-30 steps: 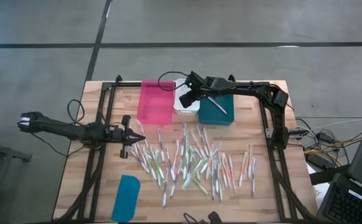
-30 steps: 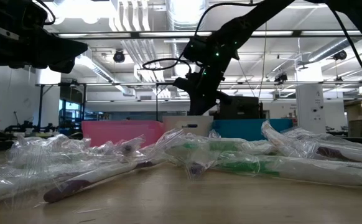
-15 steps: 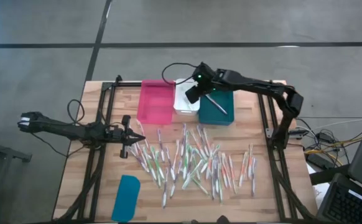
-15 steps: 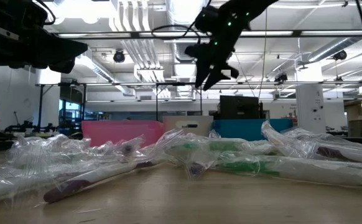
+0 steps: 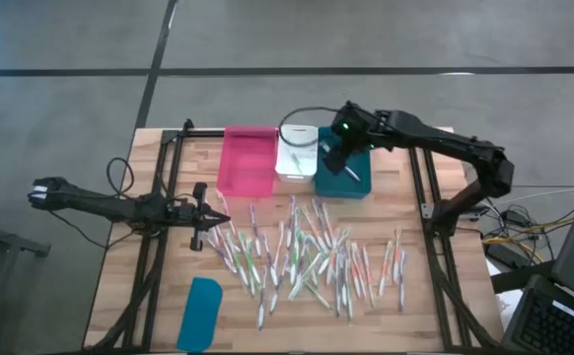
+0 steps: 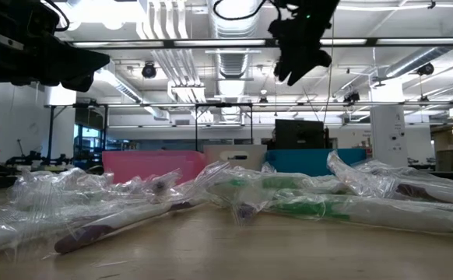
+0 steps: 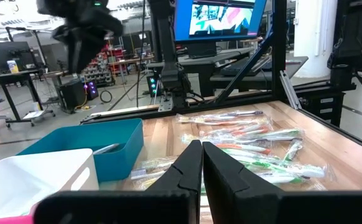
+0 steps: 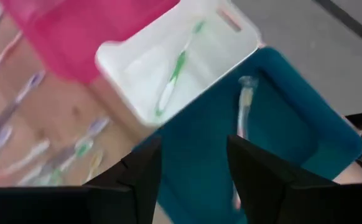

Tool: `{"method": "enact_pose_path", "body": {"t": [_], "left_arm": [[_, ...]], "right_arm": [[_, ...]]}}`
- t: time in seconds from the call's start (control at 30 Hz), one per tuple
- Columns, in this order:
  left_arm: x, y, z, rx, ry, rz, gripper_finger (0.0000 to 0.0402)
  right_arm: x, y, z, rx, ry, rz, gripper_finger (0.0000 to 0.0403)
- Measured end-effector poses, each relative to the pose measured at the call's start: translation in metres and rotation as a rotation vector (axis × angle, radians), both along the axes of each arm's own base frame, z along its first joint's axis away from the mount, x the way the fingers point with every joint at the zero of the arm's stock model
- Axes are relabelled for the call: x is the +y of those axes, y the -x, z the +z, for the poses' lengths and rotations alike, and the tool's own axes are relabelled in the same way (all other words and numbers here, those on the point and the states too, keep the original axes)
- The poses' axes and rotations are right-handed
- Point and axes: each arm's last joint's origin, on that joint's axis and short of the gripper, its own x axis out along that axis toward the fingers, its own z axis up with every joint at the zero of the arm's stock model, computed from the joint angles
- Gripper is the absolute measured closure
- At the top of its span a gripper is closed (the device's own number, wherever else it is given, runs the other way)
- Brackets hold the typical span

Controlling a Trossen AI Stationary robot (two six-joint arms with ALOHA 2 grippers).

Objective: Pick & Place Toothbrushes
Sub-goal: Put the violet toothbrush into the pink bin

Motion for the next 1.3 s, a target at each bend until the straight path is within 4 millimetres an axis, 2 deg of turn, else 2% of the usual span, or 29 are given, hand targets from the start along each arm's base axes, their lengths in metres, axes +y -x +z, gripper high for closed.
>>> {"method": "enact_pose_path", "body": {"t": [0.2,0.43,0.67,0.97,1.13,1.3], "left_arm": [[0.000,0.000,0.000,0.000,0.000,0.000,0.0384],[0.000,0.000,0.000,0.000,0.000,0.000,0.0384],[0.000,0.000,0.000,0.000,0.000,0.000,0.0384],[0.000,0.000,0.000,0.000,0.000,0.000,0.0384],[0.000,0.000,0.000,-0.001,0.000,0.000,0.0384],[0.000,0.000,0.000,-0.002,-0.006,0.000,0.0384]], "right_arm": [[0.034,0.028,-0.006,-0.008,0.008,0.085,0.0267],[0.059,0.072,-0.015,-0.098,0.090,0.205,0.0313],[0.069,0.112,-0.032,-0.187,0.205,0.286,0.0355],[0.080,0.153,-0.041,-0.245,0.311,0.361,0.0390],[0.085,0.172,-0.045,-0.281,0.366,0.388,0.0394],[0.088,0.183,-0.050,-0.314,0.354,0.361,0.0394]]}}
